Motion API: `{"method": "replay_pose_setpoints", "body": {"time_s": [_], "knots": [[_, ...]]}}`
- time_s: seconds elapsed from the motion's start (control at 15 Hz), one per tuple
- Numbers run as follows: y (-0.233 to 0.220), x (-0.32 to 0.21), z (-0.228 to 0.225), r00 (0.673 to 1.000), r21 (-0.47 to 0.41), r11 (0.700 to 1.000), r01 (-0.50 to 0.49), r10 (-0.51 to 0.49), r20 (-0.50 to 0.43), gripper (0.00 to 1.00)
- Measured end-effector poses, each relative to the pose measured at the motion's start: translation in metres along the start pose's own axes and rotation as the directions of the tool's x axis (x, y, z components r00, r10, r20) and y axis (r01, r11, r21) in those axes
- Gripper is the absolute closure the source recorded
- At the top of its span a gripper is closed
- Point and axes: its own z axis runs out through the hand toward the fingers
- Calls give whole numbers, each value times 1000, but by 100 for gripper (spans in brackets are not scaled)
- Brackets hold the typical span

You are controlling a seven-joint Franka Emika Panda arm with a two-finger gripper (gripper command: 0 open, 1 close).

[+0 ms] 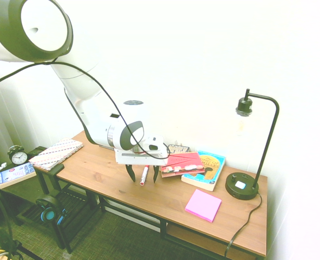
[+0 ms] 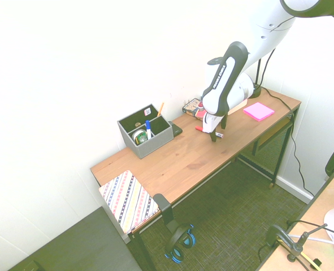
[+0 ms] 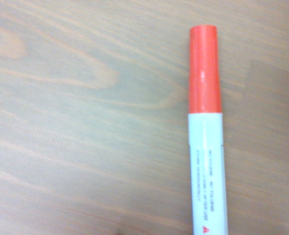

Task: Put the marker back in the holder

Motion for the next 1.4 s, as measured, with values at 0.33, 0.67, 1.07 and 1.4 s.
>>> {"method": "replay_pose_setpoints", "body": {"time_s": [0.33, 0.67, 1.07, 1.4], "knots": [[-6, -4, 1, 1000, 4, 1000, -15, 15, 15, 100], [-12, -8, 1, 999, 6, 1000, -21, 21, 30, 100], [-7, -8, 1, 998, 2, 999, -45, 45, 41, 100], [-14, -9, -70, 977, 43, 989, -142, 133, 167, 100]]}}
